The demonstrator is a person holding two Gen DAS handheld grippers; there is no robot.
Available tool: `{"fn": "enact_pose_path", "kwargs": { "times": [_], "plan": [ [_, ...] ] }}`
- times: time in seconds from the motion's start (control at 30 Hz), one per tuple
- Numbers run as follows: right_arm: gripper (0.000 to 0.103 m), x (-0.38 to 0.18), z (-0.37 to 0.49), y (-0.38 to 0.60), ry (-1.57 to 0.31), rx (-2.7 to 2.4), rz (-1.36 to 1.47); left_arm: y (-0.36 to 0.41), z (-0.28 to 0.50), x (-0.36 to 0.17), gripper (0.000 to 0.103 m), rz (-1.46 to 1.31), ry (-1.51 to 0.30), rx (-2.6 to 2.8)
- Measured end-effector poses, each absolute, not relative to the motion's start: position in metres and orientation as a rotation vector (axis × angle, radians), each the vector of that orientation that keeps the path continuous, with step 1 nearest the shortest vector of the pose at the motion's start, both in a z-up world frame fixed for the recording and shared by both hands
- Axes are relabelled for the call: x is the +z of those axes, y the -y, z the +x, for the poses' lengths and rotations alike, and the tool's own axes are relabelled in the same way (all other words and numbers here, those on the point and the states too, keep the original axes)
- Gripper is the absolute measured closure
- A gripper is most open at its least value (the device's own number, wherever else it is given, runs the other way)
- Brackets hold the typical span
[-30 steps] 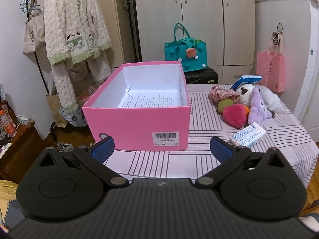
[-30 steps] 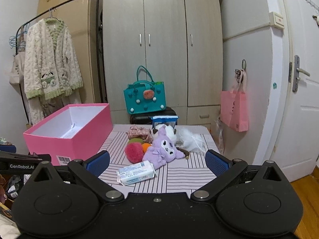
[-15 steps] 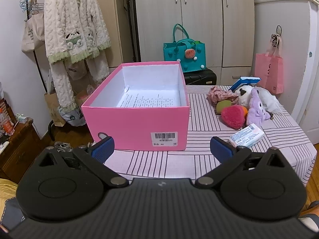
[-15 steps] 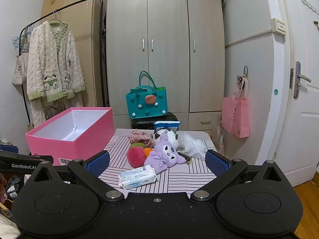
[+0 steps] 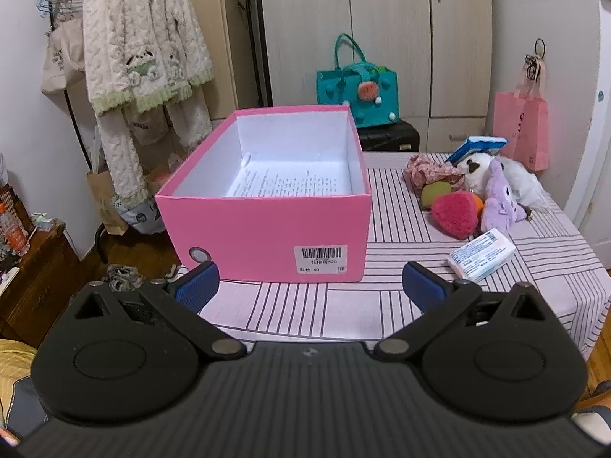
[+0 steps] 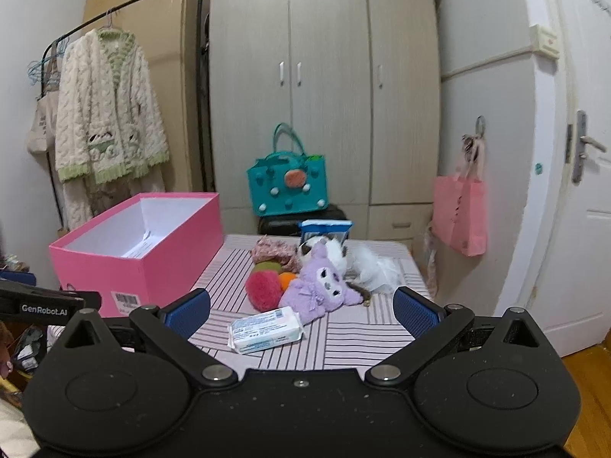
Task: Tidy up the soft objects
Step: 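Grasp the white wipes pack with the right tool while the left tool reaches toward the pink heart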
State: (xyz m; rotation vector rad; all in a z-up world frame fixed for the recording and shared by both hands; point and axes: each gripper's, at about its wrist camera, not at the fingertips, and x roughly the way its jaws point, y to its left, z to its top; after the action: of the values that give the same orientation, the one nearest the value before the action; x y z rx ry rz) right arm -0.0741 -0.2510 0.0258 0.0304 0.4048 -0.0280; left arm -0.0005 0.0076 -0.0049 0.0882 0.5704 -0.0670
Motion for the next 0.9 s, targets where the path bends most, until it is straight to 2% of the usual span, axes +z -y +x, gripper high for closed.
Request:
{"fn": "enact_pose_path", "kwargs": {
  "times": [0.17,0.3,0.63,0.9],
  "plan": [
    [0.000,0.035,-0.062,0.257,-0.382,0.058,0.019,-0.005,0.012,0.012,0.000,0.088,-0.622,-0.242],
    [0.000,0.024,-0.048,0.268,-0.335,0.097,0.035,0.007,0.017,0.030,0.000,0.121,-0.580,-0.287],
    [0.000,-0.027,-0.006,0.276,-0.440,0.145,0.010,0.042,0.054,0.036,0.000,0.172,-0.506,-0.374],
    [0.000,-0.066,0.024,0.259,-0.525,0.219,0.019,0.076,0.086,0.023,0.004,0.209,-0.588,-0.506]
  ]
}}
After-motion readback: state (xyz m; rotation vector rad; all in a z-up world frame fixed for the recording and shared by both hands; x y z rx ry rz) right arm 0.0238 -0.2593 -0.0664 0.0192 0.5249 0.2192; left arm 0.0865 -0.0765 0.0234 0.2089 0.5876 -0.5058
